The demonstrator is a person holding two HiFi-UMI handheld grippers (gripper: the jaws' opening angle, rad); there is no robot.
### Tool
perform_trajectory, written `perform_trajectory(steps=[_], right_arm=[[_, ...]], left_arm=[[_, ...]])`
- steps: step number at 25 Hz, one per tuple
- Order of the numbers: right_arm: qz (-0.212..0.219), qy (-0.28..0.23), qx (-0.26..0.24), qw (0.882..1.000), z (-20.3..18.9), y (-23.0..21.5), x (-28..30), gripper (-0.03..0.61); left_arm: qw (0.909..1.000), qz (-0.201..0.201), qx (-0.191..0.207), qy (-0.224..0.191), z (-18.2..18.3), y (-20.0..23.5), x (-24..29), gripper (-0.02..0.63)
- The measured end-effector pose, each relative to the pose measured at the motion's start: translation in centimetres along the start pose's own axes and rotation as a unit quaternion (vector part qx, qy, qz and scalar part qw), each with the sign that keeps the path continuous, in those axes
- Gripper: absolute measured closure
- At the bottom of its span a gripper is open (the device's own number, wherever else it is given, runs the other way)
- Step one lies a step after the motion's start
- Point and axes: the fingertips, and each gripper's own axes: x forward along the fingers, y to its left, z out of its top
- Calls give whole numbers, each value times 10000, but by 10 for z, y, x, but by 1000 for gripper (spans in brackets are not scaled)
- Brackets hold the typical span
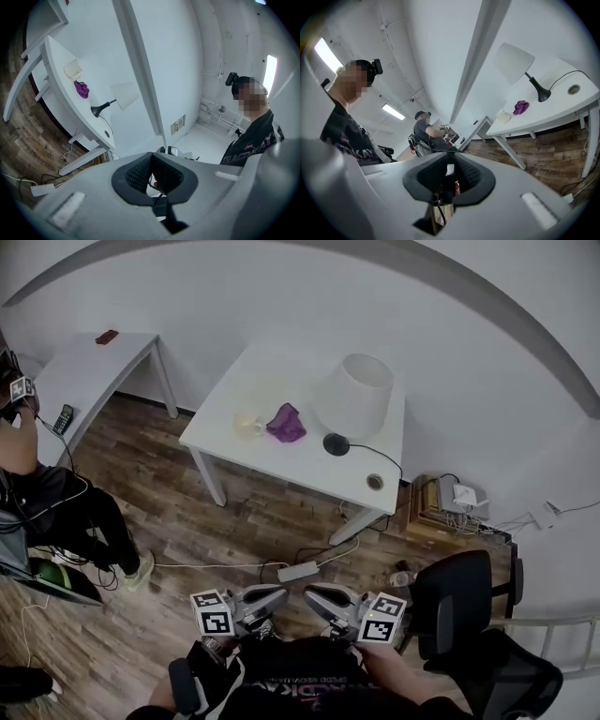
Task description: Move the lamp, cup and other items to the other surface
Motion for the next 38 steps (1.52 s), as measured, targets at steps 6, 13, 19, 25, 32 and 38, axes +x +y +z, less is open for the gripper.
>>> perform_trajectory(steps=[6, 13, 19, 25, 32, 38], right_arm=[[-182, 111, -26, 9998, -3, -8, 8, 521], [-251, 160, -28, 9996, 24, -39, 7, 514], [-467, 208, -315, 9982, 71, -99, 9, 477], [-734, 125, -508, 9959, 125, -163, 7, 477], [-2254, 188, -1895, 9555, 170, -264, -7, 465], [-2565, 420, -2501, 9327, 194, -318, 7, 463]], left_arm=[[9998, 40, -179, -67, 0, 15, -12, 618], [9997, 193, -65, -158, 12, 21, -1, 618], [9944, 688, 295, -743, 41, 24, 6, 618], [9837, 1162, 530, -1268, 57, 25, 12, 618], [9669, 1676, 599, -1827, 57, 28, 11, 618], [9501, 2041, 691, -2257, 58, 24, 10, 618]])
